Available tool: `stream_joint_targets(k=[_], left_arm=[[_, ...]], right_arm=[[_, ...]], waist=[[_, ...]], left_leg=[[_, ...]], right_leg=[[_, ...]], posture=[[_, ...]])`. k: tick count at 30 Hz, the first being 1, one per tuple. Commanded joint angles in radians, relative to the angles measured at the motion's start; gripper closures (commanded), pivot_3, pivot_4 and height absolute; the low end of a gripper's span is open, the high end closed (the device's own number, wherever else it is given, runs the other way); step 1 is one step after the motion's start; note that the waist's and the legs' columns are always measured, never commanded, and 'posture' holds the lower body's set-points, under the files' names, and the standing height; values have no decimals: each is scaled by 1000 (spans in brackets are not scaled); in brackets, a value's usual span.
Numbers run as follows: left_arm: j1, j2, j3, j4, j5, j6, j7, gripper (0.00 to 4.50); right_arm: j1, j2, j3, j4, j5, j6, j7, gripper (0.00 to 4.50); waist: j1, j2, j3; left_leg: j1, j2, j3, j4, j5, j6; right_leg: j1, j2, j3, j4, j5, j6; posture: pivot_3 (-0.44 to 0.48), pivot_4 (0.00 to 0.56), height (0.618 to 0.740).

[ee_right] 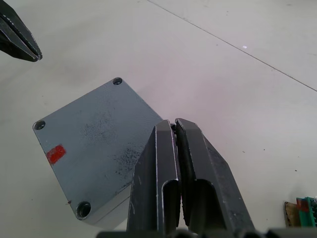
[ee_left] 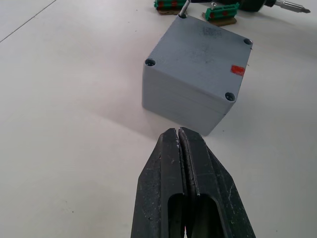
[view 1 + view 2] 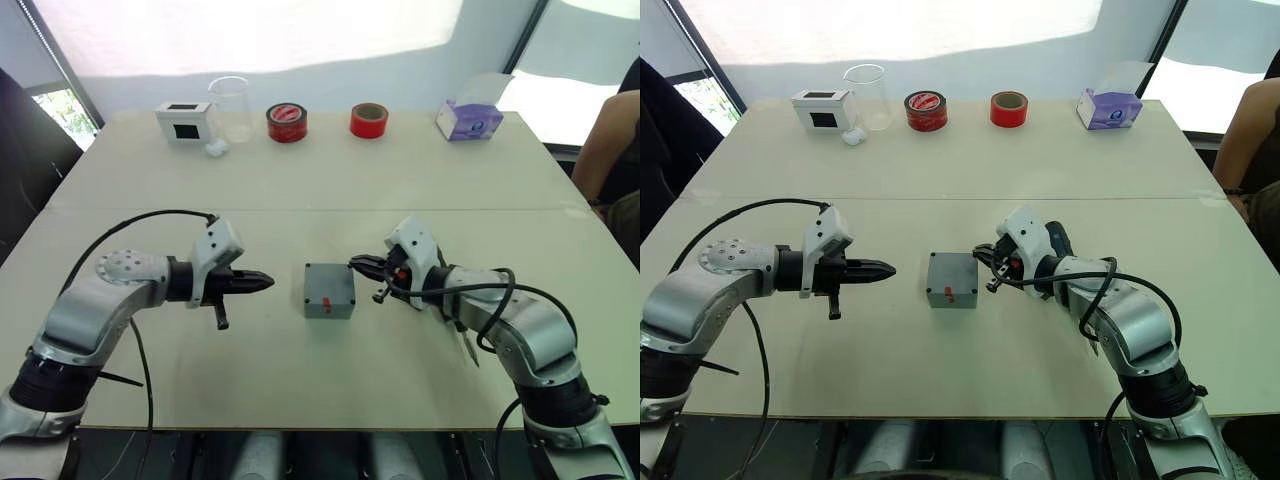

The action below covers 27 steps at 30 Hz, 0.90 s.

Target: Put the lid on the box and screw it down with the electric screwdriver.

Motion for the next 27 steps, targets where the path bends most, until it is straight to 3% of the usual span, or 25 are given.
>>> stream_joint_targets(k=[1,23,27], left_arm=[[-2,1,0,-20,2,-19,-4,4500],[9,-9,1,-28,9,-23,5,4500],[12,-13,-3,-38,10,-19,12,4500]], right_arm=[[-2,-2,2,-34,1,-9,2,4461],[-32,-1,26,24,-22,-13,13,4461],[-38,2,22,29,-17,-10,17,3366]], waist=[[0,0,0],[0,0,0],[1,0,0]], left_leg=[[0,0,0,0,0,0],[0,0,0,0,0,0],[0,0,0,0,0,0]], right_leg=[[0,0,0,0,0,0],[0,2,-1,0,0,1],[0,2,-1,1,1,1]], posture=[[0,150,740],[0,150,740],[0,150,740]])
